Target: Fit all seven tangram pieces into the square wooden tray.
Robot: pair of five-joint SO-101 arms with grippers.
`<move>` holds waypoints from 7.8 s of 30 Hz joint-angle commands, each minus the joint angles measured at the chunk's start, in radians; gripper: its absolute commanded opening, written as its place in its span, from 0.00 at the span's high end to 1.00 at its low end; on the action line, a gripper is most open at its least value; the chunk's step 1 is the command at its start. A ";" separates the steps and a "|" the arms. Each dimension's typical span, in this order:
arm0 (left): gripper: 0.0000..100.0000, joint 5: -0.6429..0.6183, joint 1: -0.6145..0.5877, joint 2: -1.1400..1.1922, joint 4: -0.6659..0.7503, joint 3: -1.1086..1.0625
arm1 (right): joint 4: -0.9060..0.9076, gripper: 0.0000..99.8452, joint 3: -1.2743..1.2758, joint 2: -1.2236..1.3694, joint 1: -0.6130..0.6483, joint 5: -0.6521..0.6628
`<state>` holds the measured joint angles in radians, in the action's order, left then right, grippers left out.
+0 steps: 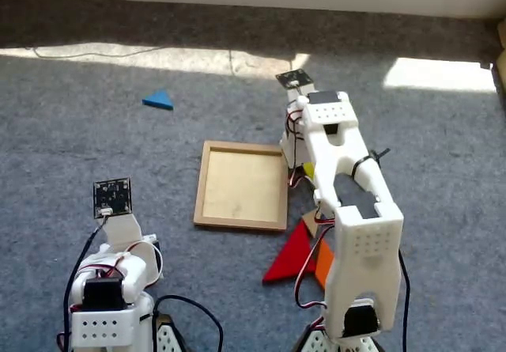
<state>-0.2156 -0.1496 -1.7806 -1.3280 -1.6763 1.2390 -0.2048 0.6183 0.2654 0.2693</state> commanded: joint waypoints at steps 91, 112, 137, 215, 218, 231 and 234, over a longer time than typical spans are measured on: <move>1.00 0.008 0.015 -0.016 -0.005 -0.019 | -0.041 0.78 0.410 -0.533 0.002 -0.037; 1.00 0.008 0.015 -0.016 -0.005 -0.019 | -0.039 0.59 0.315 -0.297 0.042 -0.063; 1.00 0.008 0.015 -0.016 -0.005 -0.019 | -0.036 0.80 0.209 -0.257 -0.021 0.029; 1.00 0.008 0.015 -0.016 -0.005 -0.019 | 0.019 0.98 0.302 -0.476 0.188 -0.055; 1.00 0.008 0.015 -0.016 -0.005 -0.019 | 0.045 0.98 0.297 -0.484 0.216 -0.057; 1.00 0.008 0.015 -0.016 -0.005 -0.019 | -0.004 0.98 0.421 -0.476 0.194 -0.049; 1.00 0.008 0.015 -0.016 -0.005 -0.019 | -0.064 0.98 0.503 -0.476 0.275 -0.049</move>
<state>-0.2156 -0.1496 -1.7806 -1.3280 -1.6763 1.2329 0.2478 0.1964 0.4695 0.2202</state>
